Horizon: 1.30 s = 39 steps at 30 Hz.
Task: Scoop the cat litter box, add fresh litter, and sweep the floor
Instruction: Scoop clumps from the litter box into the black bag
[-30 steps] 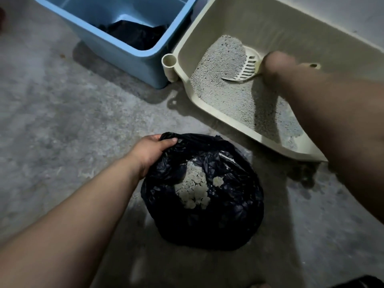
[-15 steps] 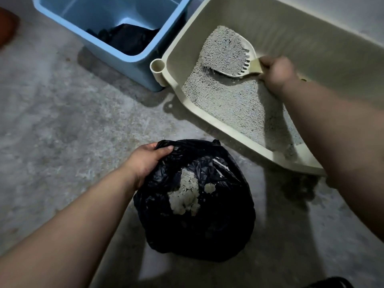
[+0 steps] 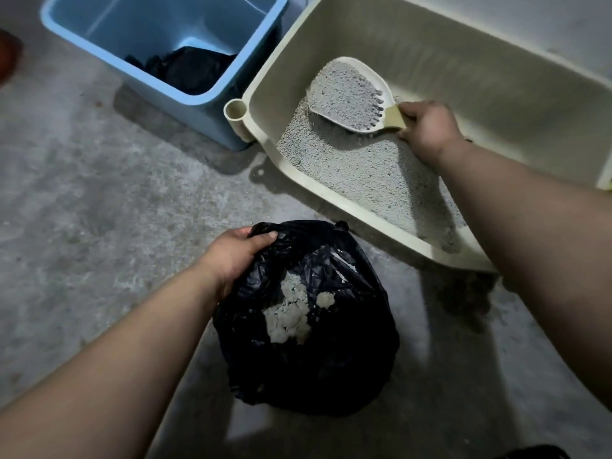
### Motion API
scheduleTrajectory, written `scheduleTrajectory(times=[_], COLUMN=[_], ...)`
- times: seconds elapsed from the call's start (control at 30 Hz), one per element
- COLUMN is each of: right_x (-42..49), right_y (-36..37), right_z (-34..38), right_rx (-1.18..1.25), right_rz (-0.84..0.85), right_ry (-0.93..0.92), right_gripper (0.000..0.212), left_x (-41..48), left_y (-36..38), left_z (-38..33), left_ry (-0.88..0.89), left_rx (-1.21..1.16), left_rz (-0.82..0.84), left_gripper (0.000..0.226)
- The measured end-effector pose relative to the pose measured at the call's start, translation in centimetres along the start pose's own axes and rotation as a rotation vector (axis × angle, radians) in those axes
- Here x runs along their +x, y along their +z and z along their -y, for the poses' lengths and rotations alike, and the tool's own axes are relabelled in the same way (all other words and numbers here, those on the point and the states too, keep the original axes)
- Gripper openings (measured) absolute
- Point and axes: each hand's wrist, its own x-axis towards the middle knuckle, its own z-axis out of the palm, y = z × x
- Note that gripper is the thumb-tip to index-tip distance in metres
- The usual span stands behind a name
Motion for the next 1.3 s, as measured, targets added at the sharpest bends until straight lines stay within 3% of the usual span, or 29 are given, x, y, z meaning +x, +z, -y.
scheduleTrajectory(times=[0.57,0.73,0.9,1.3], right_x=[-5.5,-7.6,-8.8,-10.9], right_y=[-2.4,-3.1,-3.8,-4.2], right_z=[0.0,0.6,1.0,1.5], right_rx=[-0.079,-0.173,-0.253,-0.484], right_rz=[-0.058,-0.056,-0.049,-0.07], right_ry=[0.019,-0.014,0.013,0.064], right_gripper=[0.033,0.022,0.02,0.024], left_x=[-1.5,-1.9,-2.2,-1.5], left_y=[-0.2,-0.7,-1.1,-2.2], left_z=[-0.1,-0.5,-0.8,-1.4], left_ry=[0.064,0.088,0.092,0.097], left_rx=[0.069,0.116,0.089,0.115], left_rz=[0.045,0.054,0.079,0.116], left_gripper=[0.003,0.013,0.004,0.015])
